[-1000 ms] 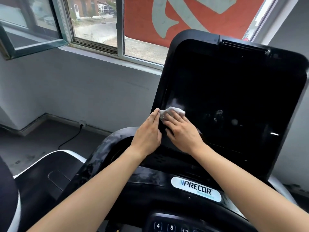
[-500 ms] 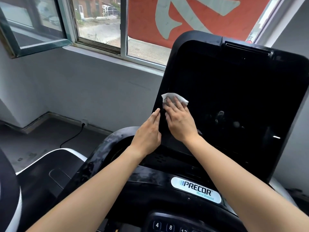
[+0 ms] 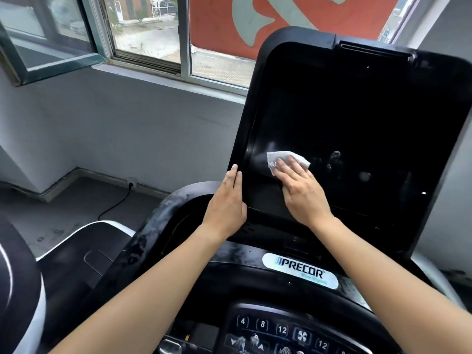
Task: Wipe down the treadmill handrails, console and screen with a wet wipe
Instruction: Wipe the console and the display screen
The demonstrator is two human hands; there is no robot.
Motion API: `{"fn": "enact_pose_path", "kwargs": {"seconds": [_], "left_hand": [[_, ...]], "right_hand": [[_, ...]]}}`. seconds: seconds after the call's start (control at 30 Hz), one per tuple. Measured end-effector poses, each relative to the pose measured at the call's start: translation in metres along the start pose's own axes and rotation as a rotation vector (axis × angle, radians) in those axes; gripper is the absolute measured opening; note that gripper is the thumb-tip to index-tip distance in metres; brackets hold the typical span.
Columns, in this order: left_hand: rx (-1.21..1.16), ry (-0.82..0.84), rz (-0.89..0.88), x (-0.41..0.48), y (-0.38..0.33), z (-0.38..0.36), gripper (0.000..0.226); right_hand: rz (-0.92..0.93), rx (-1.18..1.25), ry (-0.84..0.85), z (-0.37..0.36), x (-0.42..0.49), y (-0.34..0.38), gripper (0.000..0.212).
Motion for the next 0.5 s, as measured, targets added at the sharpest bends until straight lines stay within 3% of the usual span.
{"fn": "enact_pose_path", "kwargs": {"seconds": [0.07, 0.23, 0.3, 0.43, 0.5], "left_hand": [[-0.005, 0.023, 0.032, -0.006, -0.001, -0.009, 0.077], [0.013, 0.046, 0.059, -0.018, 0.001, -0.017, 0.079], [-0.041, 0.047, 0.079, -0.023, 0.004, -0.017, 0.079], [-0.127, 0.051, 0.118, -0.031, 0.008, -0.015, 0.078], [-0.142, 0.056, 0.128, -0.035, 0.009, -0.016, 0.077]], "right_hand": [[-0.016, 0.022, 0.005, -0.01, -0.011, 0.013, 0.058], [0.273, -0.041, 0.19, -0.04, -0.049, 0.046, 0.057], [0.301, -0.06, 0.194, -0.035, -0.047, 0.039, 0.055], [-0.062, 0.013, 0.0, -0.002, -0.027, -0.001, 0.047], [-0.138, 0.033, -0.03, -0.004, -0.032, 0.004, 0.046]]}}
Point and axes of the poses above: each hand's wrist, its own x-axis towards the middle knuckle, its own z-axis out of the back of the hand, y = z × x, the point moved 10 cm from there along x, towards the middle knuckle
